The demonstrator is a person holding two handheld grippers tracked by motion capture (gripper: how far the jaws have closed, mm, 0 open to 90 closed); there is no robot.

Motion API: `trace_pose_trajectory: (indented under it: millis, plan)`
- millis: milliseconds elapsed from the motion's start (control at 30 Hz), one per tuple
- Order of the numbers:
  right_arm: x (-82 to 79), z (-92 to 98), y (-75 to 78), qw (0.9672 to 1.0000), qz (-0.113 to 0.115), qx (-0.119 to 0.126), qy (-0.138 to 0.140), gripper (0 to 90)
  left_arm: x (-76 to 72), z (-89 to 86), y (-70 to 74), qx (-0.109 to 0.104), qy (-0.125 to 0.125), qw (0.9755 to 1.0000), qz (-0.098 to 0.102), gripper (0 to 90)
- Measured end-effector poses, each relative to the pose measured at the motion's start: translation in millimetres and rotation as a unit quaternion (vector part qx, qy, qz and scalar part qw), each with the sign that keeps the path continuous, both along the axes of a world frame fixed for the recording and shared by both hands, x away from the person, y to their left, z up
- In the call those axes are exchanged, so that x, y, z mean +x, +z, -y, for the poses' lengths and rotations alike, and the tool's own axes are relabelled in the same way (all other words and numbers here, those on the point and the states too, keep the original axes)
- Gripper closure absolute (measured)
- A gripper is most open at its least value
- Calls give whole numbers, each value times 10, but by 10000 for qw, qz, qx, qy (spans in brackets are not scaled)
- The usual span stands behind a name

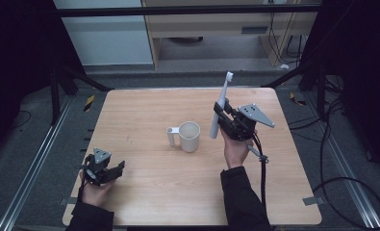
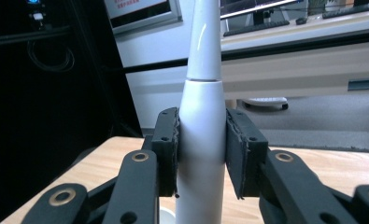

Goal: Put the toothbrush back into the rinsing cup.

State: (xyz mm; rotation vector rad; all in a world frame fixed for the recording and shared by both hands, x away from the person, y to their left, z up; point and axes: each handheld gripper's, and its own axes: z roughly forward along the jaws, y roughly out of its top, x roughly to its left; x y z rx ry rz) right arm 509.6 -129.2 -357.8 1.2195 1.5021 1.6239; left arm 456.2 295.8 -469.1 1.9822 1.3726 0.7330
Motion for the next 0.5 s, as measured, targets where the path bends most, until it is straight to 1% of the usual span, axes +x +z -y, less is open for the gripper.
trace_pose_trajectory:
  millis: [167, 500]
  plan:
    - [62, -62, -1, 9999, 94, 30, -50, 673, 0, -2, 0, 0, 8, 10000, 10, 385]
    - [168, -193, -1, 9997, 188, 111, -93, 672, -6, -7, 7, -6, 14, 10000, 50, 398]
